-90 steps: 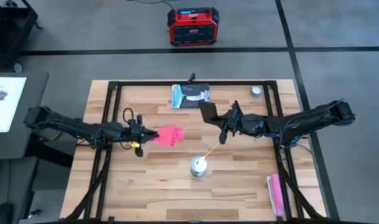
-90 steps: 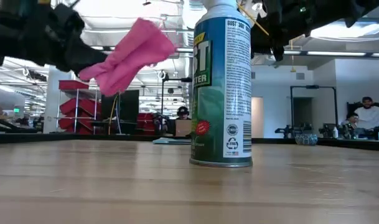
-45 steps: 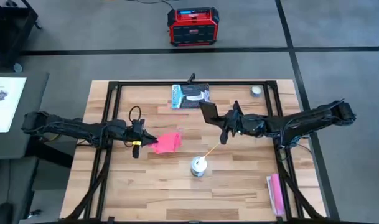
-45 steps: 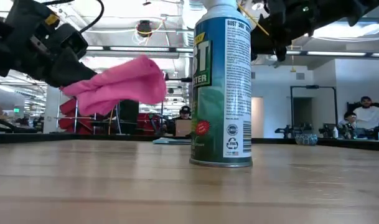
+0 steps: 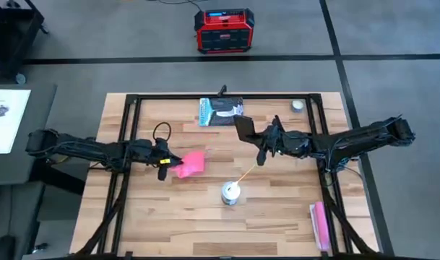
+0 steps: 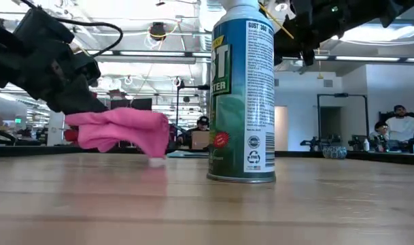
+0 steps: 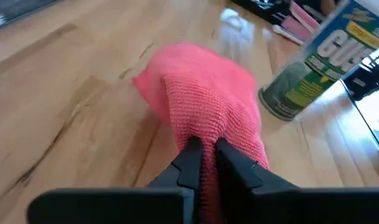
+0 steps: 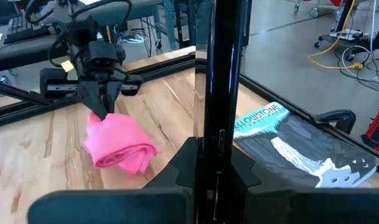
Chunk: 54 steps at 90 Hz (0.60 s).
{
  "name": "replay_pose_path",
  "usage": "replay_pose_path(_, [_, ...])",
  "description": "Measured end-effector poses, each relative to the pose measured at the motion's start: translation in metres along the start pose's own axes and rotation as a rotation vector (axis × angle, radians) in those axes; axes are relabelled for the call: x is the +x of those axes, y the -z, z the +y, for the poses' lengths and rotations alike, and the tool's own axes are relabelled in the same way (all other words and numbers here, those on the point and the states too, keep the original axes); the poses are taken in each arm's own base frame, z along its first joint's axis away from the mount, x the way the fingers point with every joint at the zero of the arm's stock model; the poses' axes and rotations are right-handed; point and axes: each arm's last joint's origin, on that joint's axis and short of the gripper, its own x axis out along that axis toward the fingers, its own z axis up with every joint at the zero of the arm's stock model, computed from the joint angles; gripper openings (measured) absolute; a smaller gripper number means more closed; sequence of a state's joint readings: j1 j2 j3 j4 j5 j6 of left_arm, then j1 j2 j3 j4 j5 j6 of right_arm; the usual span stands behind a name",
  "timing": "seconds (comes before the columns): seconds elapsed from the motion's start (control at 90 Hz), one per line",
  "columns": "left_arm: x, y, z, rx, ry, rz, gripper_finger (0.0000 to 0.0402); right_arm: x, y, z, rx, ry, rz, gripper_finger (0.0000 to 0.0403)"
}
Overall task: Apply microfiber cloth
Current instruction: Wipe the back of the cellphone with the pink microfiber cloth
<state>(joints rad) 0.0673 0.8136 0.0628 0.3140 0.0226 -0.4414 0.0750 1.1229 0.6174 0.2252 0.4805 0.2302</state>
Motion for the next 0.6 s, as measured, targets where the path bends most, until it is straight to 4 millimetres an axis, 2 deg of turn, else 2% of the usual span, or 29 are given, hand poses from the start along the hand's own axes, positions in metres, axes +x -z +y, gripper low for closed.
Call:
replay_pose_path(0.222, [0.000, -0.006, -0.002, -0.029, 0.008, -0.067, 0.0098, 0.001, 0.000, -0.001, 0.004, 0.007, 0.003, 0.0015])
replay_pose_path(0.333, [0.000, -0.007, -0.002, 0.034, -0.003, -0.084, 0.0120, 0.000, 0.000, -0.001, 0.004, 0.006, 0.004, 0.0015])
replay_pose_path(0.467, [-0.001, -0.009, -0.002, 0.105, -0.025, -0.113, 0.0122, 0.000, 0.001, -0.001, 0.002, 0.007, 0.008, 0.0015])
replay_pose_path(0.6, [-0.005, -0.012, -0.007, 0.206, 0.000, -0.143, 0.0097, 0.000, 0.001, -0.001, -0.003, 0.006, 0.009, 0.0015])
